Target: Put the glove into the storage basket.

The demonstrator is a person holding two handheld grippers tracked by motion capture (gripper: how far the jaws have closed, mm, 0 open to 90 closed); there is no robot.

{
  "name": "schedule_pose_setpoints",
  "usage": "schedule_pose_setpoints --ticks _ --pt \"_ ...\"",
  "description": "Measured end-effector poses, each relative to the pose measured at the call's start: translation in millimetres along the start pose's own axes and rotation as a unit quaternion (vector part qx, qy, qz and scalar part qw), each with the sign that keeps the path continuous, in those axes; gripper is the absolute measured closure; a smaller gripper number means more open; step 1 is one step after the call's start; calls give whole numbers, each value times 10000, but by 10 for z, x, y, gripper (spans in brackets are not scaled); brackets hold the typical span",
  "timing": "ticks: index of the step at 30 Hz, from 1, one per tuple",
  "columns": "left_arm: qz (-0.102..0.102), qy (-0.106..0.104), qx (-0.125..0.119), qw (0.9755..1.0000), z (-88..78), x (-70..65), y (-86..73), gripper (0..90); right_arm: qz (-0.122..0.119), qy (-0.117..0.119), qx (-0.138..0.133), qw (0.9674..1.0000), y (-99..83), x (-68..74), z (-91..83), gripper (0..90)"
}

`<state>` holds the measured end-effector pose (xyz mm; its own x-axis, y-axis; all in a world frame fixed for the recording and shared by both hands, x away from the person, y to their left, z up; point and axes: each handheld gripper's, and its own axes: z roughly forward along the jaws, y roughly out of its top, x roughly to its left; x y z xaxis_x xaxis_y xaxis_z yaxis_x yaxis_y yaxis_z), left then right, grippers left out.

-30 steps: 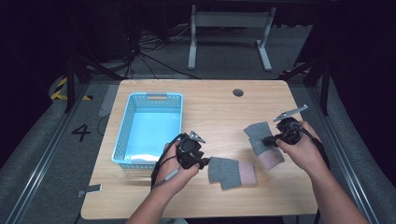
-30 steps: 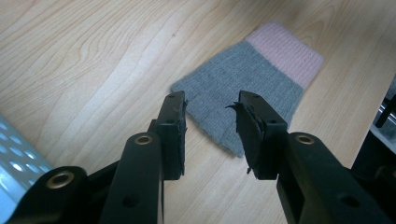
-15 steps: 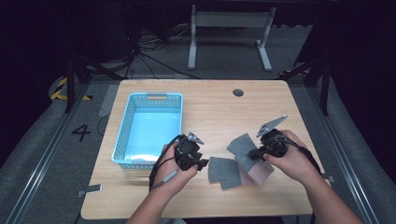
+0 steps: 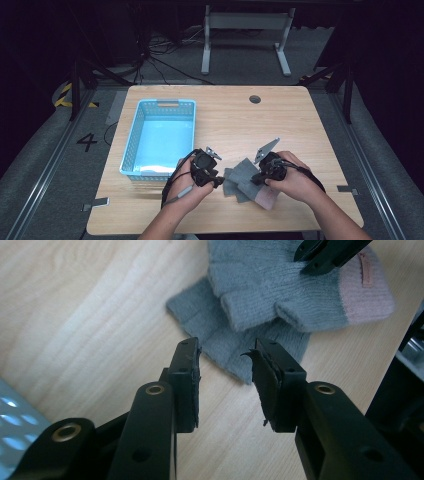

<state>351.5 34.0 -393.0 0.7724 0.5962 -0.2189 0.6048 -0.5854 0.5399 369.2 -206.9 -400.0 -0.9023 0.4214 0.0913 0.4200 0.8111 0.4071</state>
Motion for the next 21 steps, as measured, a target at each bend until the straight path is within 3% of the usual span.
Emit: schedule_pose_setpoints --ticks 4,8,12,17,21 --pt "7 -37 204 9998 121 -3 -15 643 -145 36 112 9998 -20 20 99 852" --pt "21 -50 350 9994 217 -13 -18 641 -102 18 -27 9999 -46 33 141 782" --pt "103 -71 467 9988 279 -30 12 638 223 -34 -526 9984 -150 65 -14 711" --pt "137 -104 468 9988 293 -49 44 636 473 -168 -802 9955 -278 60 -171 656" --pt "136 -86 519 9985 304 -53 55 636 617 -249 -875 9939 -436 42 -297 649"
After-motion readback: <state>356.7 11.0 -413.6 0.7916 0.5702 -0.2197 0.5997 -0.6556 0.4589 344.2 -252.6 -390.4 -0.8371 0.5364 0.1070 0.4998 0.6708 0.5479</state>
